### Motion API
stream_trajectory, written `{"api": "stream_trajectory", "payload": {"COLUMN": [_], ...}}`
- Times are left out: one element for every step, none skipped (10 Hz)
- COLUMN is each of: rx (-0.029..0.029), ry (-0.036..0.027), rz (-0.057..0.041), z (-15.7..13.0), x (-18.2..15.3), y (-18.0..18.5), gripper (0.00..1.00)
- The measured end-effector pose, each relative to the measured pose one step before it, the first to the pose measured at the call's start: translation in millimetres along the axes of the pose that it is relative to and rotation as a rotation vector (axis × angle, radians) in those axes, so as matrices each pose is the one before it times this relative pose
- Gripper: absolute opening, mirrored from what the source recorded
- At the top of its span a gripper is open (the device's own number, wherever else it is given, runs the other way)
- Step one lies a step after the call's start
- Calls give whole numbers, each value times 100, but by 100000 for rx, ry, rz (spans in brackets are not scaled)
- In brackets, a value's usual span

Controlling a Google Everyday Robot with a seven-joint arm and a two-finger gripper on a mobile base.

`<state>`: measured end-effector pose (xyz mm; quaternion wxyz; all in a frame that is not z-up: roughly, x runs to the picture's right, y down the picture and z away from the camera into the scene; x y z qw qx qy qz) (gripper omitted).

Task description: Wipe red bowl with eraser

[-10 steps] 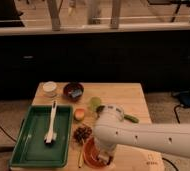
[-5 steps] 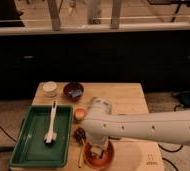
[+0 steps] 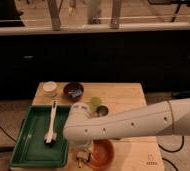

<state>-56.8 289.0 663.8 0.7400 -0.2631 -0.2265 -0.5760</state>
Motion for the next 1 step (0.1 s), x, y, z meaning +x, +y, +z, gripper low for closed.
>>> {"api": "stream_trajectory", "payload": {"rx": [347], "ry": [-644], "rz": [-700], "z": [144], "x": [-538], "y": [282], "gripper": [3]}}
